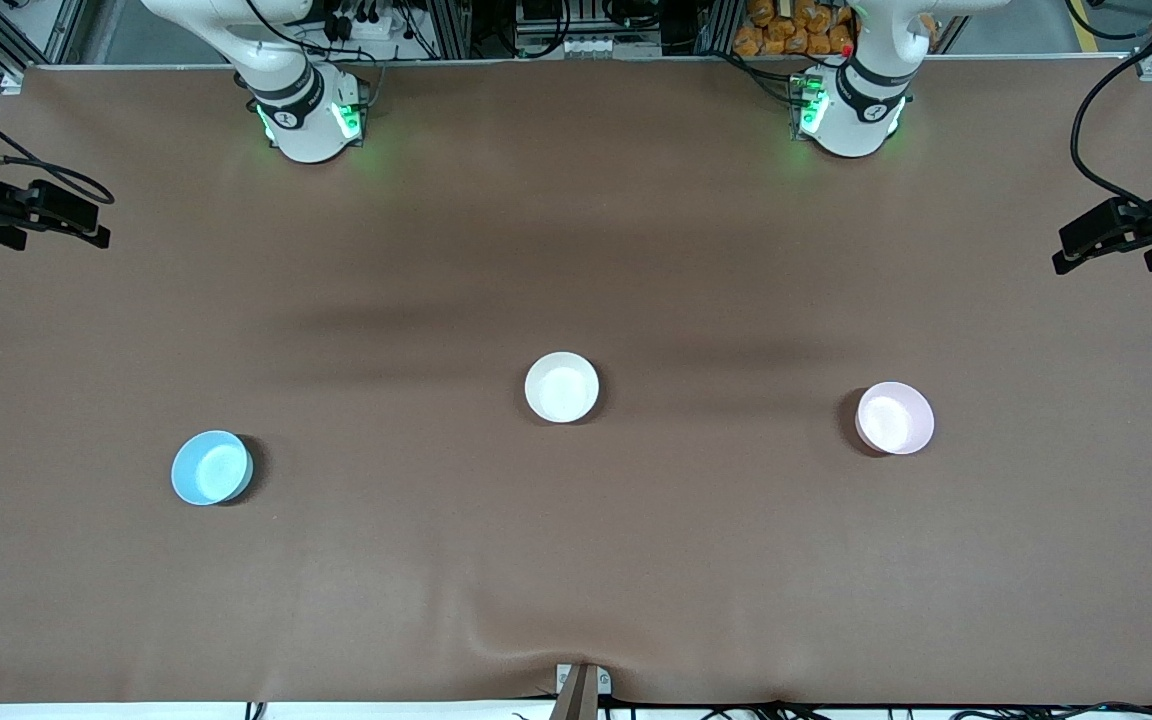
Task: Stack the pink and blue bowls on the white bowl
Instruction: 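Move the left gripper out from rest toward the pink bowl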
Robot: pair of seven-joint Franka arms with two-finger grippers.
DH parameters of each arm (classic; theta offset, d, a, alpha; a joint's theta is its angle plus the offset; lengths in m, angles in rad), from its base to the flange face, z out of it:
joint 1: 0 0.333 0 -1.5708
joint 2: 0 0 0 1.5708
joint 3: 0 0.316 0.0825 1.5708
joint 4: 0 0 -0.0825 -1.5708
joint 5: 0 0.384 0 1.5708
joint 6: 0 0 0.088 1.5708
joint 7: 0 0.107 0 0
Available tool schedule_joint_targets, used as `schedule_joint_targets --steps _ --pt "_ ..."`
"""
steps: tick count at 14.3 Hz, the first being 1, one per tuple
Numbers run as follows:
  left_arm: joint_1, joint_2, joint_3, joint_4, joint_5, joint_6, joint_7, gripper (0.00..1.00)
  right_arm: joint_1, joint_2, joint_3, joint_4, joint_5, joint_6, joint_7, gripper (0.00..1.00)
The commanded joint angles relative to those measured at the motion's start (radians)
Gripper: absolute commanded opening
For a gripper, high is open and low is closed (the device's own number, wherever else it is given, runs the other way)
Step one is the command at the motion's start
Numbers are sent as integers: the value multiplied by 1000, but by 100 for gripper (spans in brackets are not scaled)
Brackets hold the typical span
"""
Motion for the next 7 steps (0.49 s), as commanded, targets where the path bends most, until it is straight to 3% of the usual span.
schedule_joint_targets --steps 1,7 --pt "7 -1 -1 6 -6 -6 23 100 -3 7 8 4 -15 4 16 100" --pt "11 4 2 -1 -8 -6 28 100 -5 7 8 4 -15 7 16 100"
